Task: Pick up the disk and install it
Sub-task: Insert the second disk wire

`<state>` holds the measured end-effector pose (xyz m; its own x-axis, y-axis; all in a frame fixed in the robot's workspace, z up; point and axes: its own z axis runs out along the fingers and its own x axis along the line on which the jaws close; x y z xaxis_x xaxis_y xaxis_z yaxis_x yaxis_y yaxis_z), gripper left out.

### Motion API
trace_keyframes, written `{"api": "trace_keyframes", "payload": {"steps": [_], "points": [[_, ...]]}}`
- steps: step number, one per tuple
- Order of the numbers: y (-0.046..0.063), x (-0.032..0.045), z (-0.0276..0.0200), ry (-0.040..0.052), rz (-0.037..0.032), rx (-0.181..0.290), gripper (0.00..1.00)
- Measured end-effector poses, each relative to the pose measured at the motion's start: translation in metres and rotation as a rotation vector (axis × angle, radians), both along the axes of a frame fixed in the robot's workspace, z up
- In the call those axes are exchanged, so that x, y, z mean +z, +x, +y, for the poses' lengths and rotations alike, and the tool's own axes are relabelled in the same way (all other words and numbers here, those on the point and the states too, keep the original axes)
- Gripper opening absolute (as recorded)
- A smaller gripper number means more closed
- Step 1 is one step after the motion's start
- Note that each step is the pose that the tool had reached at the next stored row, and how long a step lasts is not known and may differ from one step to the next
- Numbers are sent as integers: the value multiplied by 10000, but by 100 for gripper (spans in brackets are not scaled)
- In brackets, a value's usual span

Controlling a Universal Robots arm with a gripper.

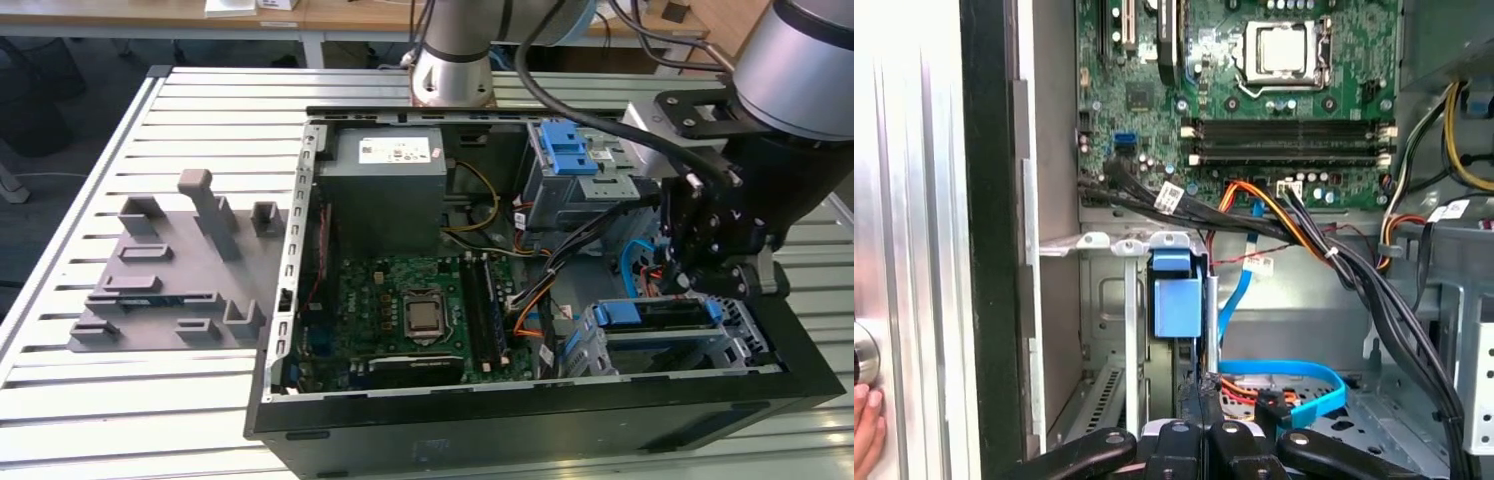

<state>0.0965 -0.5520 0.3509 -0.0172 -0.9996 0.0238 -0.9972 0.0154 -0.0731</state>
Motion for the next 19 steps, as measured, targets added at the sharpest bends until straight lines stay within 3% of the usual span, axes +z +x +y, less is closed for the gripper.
{"api": "trace_keyframes", "payload": {"steps": [2,11,19], "points": [[-1,31,0,0,63,-1,11],[0,156,7,1,95,0,11],[-2,213,54,2,207,-1,11]]}}
